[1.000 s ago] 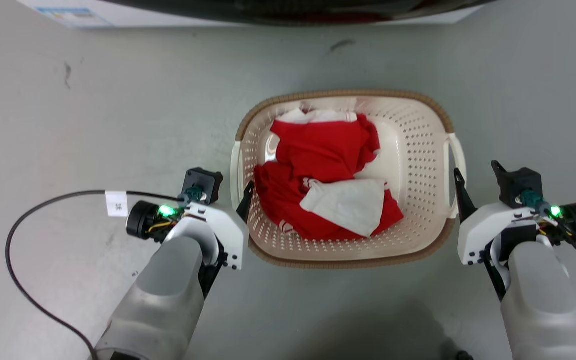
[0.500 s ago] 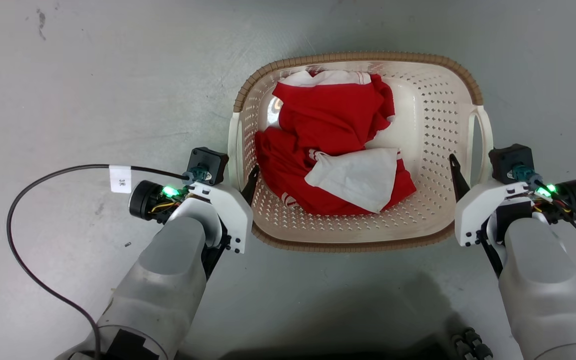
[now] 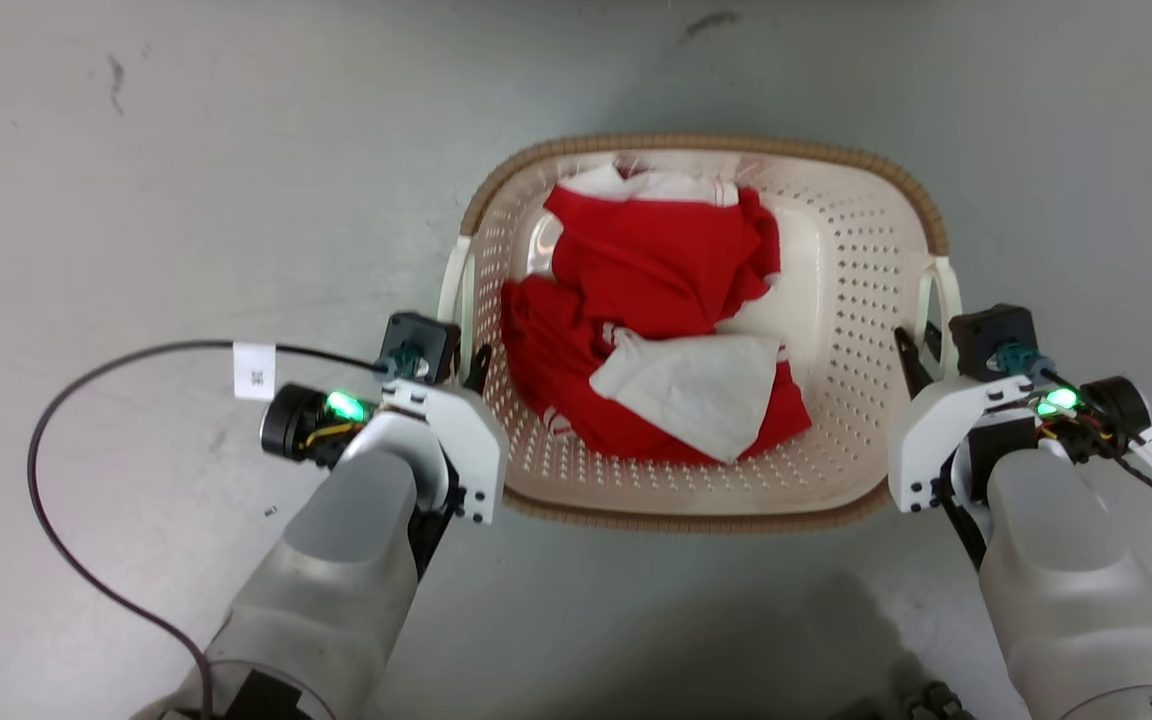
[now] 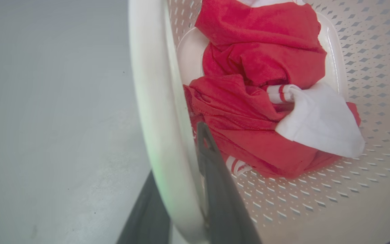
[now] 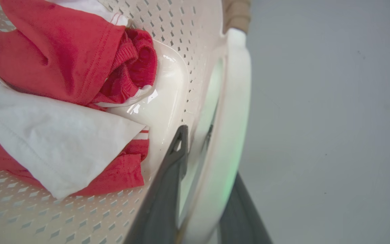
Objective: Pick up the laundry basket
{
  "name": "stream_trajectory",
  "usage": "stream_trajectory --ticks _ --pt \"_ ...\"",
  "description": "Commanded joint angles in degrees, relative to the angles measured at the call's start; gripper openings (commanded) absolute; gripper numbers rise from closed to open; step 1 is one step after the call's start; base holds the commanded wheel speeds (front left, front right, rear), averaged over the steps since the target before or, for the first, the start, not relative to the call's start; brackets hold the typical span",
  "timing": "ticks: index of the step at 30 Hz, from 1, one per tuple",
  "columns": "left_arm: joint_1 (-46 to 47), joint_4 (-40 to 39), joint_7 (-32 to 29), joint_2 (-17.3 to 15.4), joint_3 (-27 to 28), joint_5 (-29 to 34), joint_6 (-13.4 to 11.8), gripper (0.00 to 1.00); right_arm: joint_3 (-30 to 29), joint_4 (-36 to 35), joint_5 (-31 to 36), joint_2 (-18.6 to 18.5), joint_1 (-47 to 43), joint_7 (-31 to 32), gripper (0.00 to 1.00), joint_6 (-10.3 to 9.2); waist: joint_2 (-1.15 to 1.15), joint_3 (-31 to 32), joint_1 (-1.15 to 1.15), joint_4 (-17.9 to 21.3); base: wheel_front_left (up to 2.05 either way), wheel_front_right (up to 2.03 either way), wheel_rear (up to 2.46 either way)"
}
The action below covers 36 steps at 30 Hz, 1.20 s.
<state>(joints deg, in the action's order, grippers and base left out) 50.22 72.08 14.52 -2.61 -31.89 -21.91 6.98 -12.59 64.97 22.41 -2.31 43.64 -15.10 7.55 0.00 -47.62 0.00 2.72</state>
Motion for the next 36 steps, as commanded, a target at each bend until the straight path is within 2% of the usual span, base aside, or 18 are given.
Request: stream_trajectory --ticks 1,13,21,28,36 --pt "-1.35 0.06 0.16 -0.46 -0.77 -0.67 0.36 0.00 0.60 0.39 0.31 -1.02 -0.69 -0.10 0.00 -0.12 0.00 2.93 0.00 -0.20 0.00 0.00 0.00" --pt "-6.74 0.60 -1.03 -0.39 -2.63 -5.70 0.50 0.00 4.22 4.55 -1.36 -0.94 -4.16 -0.10 0.00 -0.10 0.00 16.43 0.00 -2.01 0.00 0.00 0.00" --pt "-10.69 1.27 -3.03 -0.55 -3.09 -8.01 0.54 0.00 8.74 7.89 -4.26 -0.92 -7.00 -0.06 0.00 -0.09 0.00 25.87 0.00 -3.40 0.00 0.00 0.00" --pt "-14.33 1.61 -6.35 -1.53 -3.24 -9.56 0.46 0.00 15.90 8.70 -10.38 -0.91 -10.10 2.56 0.00 -0.08 0.00 32.75 0.00 -3.71 0.00 0.00 0.00" --pt "-17.50 1.60 -11.75 -2.37 -4.73 -11.57 0.40 0.00 29.13 8.51 -21.59 -0.92 -14.81 9.07 0.00 -0.06 0.00 40.42 0.00 -3.15 0.00 0.00 0.00"
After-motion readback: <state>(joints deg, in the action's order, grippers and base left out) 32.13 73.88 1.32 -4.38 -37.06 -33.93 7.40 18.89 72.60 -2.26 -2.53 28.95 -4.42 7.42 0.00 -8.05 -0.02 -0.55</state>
